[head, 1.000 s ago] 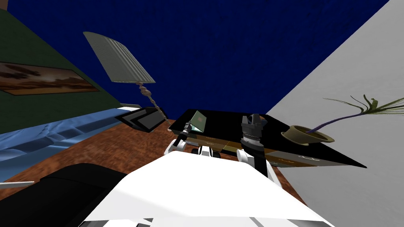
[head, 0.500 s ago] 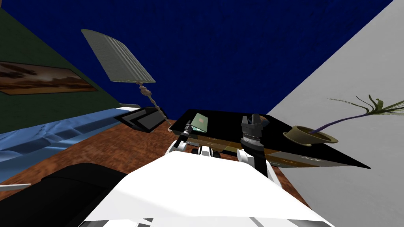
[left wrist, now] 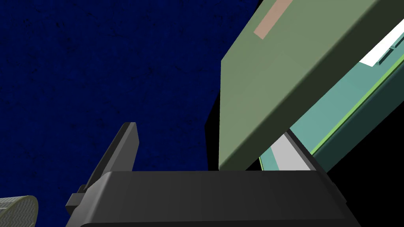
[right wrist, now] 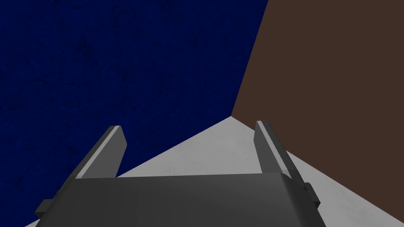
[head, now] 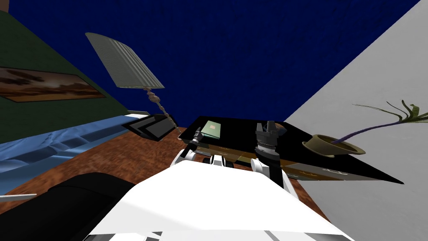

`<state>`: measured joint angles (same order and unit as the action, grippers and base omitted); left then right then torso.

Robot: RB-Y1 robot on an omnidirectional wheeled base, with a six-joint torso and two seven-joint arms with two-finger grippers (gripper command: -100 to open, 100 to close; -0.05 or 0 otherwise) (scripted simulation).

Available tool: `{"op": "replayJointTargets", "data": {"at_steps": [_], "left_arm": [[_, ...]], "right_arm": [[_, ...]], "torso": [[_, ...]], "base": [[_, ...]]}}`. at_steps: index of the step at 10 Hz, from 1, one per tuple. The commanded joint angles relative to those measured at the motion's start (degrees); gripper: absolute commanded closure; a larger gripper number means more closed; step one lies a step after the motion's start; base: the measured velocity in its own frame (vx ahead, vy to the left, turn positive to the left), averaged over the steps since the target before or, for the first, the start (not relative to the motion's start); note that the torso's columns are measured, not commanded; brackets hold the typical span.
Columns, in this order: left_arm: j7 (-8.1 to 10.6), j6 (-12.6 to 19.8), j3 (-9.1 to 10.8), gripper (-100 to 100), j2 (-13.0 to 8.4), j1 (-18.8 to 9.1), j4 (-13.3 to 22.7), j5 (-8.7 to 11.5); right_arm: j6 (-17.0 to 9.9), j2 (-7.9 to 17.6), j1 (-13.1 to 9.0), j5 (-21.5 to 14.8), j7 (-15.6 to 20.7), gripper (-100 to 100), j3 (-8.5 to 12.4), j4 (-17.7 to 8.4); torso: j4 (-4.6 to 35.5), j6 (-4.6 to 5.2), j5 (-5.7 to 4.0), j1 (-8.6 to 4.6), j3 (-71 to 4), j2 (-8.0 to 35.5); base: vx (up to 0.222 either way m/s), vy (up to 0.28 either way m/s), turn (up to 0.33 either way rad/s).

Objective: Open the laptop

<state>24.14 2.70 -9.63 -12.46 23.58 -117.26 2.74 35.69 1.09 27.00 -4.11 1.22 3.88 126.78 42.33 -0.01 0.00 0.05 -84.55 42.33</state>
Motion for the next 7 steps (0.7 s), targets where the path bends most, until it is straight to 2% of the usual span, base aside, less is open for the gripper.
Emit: {"op": "replayJointTargets", "data": {"at_steps": [1,2,3,4,7], "left_arm": [[0.73,2.6,0.02,-100,-0.9,1.4,-4.2,-0.1],[1.01,3.6,0.03,-100,-1.3,2.0,-5.9,-0.1],[0.82,2.8,0.03,-100,-1.1,1.8,-4.7,0.0],[0.87,3.0,0.02,0,-1.1,1.9,-4.9,0.0],[0.86,3.1,-0.01,0,-1.2,2.0,-4.7,0.0]], "right_arm": [[0.0,0.0,0.0,0.0,0.0,0,0.0,0.0],[0.0,0.0,0.0,0.0,0.0,0,0.0,0.0],[0.0,0.0,0.0,0.0,0.0,0,0.0,0.0],[0.0,0.0,0.0,0.0,0.0,0,0.0,0.0],[0.0,0.0,0.0,0.0,0.0,0,0.0,0.0]], "torso": [[0.0,0.02,0.04,0.01,0.0,0.0],[0.0,0.02,0.02,0.00,0.1,0.1],[0.0,0.02,-0.01,-0.06,0.0,0.1],[0.0,0.02,-0.01,-0.06,0.0,0.1],[0.0,0.01,-0.02,-0.07,0.0,0.0]], "base": [[0.028,-0.009,0.013],[0.030,-0.011,0.014],[0.014,-0.005,0.004],[0.000,0.000,0.000],[0.000,0.000,0.000]]}}
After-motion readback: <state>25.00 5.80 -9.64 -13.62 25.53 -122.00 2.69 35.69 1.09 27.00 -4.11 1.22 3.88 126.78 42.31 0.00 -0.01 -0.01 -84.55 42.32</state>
